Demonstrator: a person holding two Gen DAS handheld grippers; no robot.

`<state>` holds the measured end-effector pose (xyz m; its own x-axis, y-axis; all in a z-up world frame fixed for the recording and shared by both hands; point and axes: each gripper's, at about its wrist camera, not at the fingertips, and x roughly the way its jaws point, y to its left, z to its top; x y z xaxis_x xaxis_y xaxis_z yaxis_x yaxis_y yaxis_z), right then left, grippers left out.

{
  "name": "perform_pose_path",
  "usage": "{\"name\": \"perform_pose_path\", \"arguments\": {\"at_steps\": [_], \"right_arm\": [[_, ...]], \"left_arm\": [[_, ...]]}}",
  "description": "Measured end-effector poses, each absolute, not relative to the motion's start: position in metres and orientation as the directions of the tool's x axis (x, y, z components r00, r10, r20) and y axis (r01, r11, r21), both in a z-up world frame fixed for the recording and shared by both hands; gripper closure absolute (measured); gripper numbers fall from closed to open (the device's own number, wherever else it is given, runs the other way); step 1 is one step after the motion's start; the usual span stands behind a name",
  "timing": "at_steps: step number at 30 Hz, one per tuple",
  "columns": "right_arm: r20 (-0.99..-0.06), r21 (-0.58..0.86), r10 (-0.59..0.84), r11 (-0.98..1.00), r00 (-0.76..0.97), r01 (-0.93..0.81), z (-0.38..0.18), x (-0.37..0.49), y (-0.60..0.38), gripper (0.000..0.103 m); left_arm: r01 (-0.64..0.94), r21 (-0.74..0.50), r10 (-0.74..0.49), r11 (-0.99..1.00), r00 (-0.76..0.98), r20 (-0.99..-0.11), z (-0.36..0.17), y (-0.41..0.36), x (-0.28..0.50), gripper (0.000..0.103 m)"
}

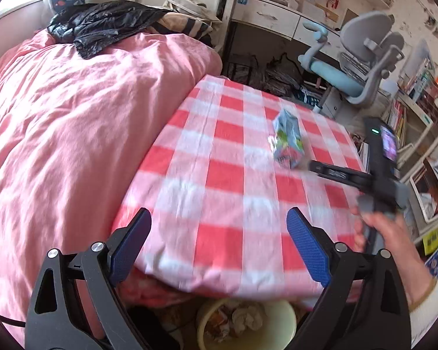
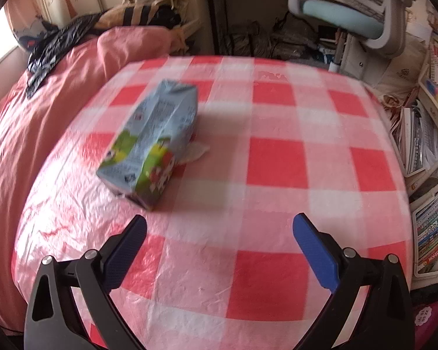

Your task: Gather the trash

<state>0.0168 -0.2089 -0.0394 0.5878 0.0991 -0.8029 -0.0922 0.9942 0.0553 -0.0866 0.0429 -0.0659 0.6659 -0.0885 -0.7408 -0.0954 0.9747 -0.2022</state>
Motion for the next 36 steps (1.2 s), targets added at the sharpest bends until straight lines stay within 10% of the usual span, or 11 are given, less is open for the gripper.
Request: {"name": "perform_pose_path", "arguments": {"at_steps": [20, 27, 36], "right_arm": [[-0.773, 0.193, 0.126, 0.98, 0.621, 0.043, -0.029, 0.028, -0.28, 0.006], [-0.789, 0.212, 0.171, 0.977, 0.59, 0.0, -0.037, 0.031, -0.271, 0.006], [-0.809, 0.193, 0.2, 0.978, 0.553, -0.072, -0.046, 0.035, -0.246, 0.006]], "left_arm": [[0.189, -0.009, -0.115, 0.982, 0.559, -0.821, -0.12, -0.094, 0.116, 0.013], [0.174, -0.101, -0.182, 0.979, 0.547, -0.817, -0.124, -0.079, 0.121, 0.073], [0.102, -0.219, -0.24, 0.97, 0.496, -0.834, -0.132, -0.034, 0.127, 0.092]]}}
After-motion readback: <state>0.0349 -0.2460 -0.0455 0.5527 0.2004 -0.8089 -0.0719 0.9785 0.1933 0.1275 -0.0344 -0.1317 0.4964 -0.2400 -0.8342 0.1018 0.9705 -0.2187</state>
